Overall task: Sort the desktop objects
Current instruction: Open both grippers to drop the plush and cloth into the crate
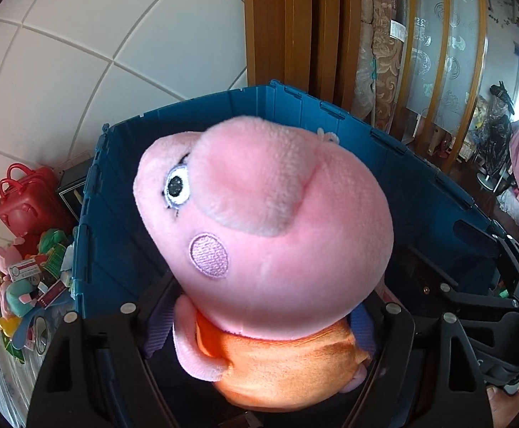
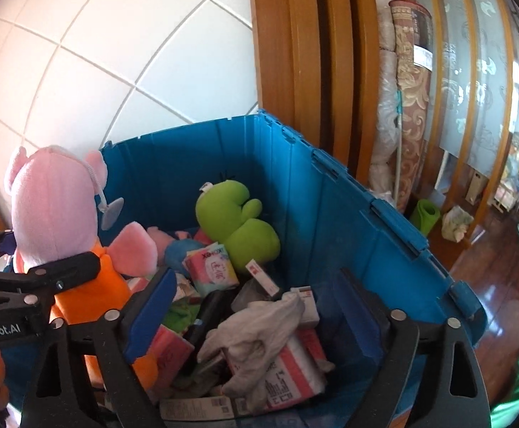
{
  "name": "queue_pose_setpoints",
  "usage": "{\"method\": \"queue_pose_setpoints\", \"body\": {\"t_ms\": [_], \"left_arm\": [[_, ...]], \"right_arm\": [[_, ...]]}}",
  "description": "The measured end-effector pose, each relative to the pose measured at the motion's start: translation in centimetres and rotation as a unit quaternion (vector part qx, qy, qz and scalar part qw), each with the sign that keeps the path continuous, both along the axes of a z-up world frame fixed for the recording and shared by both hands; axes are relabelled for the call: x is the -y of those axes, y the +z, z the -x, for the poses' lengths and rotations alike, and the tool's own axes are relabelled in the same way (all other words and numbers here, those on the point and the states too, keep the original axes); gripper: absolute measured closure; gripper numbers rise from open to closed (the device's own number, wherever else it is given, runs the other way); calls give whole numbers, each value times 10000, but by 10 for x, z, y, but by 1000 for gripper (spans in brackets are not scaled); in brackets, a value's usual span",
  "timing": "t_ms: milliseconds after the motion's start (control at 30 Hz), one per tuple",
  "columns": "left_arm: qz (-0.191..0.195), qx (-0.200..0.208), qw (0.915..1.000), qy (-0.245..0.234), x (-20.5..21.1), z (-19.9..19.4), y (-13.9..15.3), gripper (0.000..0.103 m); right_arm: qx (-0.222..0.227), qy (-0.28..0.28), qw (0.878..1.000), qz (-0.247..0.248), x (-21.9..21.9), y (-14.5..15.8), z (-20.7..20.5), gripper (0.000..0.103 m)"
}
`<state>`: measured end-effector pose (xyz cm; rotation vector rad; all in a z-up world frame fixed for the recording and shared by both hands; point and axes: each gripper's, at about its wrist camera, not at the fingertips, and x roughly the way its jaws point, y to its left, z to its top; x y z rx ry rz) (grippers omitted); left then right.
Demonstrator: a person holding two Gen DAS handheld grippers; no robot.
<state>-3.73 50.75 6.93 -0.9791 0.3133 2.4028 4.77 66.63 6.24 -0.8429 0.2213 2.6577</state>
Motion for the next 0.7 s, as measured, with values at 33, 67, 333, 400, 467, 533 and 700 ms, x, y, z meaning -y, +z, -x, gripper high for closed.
{"method": "queue_pose_setpoints", "body": {"t_ms": [33, 67, 333, 400, 467, 533, 700], "left_arm": [[41, -31, 10000, 28, 1, 0, 1, 21], [-32, -60, 10000, 15, 3, 0, 2, 21], [-282, -331, 9991, 7, 15, -3, 17, 16], [-99, -412, 9991, 12, 11, -4, 14, 16], [-89, -334, 9994, 11, 12, -5, 11, 16], [-137, -222, 9997, -27, 15, -6, 7, 16], [-165, -245, 9995, -55, 20, -12, 8, 16]], "right_arm": [[-10, -10, 10000, 12, -2, 0, 0, 6], [-32, 0, 10000, 38, -2, 1, -2, 1], [-115, 27, 9999, -8, 5, 8, -9, 0], [-130, 53, 9999, -17, 7, 9, -10, 0], [-138, 59, 9999, -60, 9, 10, -11, 0], [-135, 58, 9999, -82, 11, 10, -13, 0], [-81, 55, 9999, -119, 15, 10, -14, 0]]}}
